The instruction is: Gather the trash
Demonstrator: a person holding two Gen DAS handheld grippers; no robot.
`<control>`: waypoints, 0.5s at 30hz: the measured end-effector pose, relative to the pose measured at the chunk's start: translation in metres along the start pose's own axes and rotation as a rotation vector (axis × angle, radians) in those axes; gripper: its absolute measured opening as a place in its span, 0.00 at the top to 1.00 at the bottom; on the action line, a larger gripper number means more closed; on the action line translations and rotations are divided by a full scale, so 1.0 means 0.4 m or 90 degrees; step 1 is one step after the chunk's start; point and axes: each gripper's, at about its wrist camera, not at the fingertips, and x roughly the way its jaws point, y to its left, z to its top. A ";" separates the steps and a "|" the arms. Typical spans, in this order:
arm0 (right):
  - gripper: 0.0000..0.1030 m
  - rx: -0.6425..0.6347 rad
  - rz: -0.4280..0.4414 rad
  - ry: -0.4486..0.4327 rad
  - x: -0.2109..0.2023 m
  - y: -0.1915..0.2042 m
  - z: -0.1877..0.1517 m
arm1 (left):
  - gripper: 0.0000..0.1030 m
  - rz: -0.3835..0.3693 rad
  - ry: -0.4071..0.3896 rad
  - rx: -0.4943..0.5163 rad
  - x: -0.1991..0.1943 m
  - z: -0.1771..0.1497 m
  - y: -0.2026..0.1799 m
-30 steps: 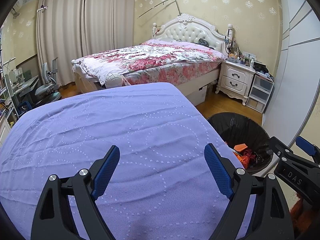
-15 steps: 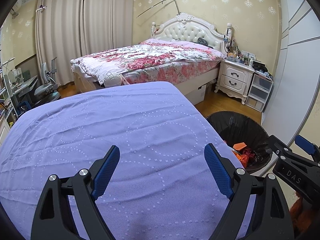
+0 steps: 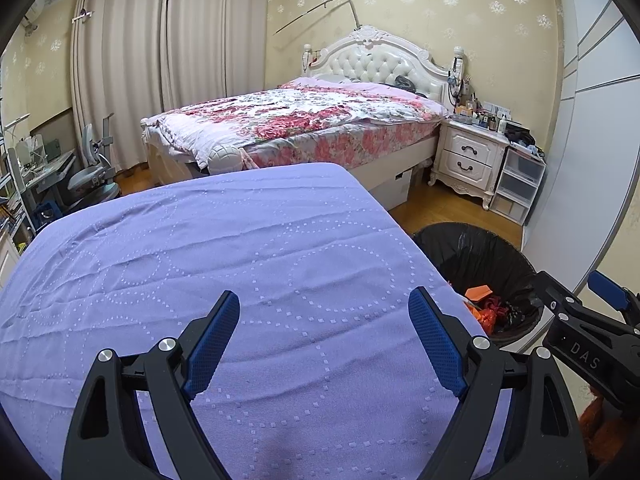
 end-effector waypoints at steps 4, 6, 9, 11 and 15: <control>0.16 0.000 0.000 0.001 0.000 0.000 0.001 | 0.19 0.004 -0.010 0.006 -0.007 0.001 -0.001; 0.16 0.000 0.000 0.000 0.000 0.000 0.001 | 0.19 0.003 -0.010 0.005 -0.008 0.001 -0.002; 0.16 -0.001 0.000 0.001 0.004 -0.001 -0.001 | 0.19 0.004 -0.011 0.006 -0.008 0.001 -0.002; 0.16 -0.001 0.000 0.001 0.004 0.000 -0.001 | 0.19 0.002 -0.010 0.007 -0.009 -0.001 -0.003; 0.16 -0.001 0.000 0.000 0.003 0.000 -0.001 | 0.19 0.002 -0.012 0.008 -0.011 0.002 -0.004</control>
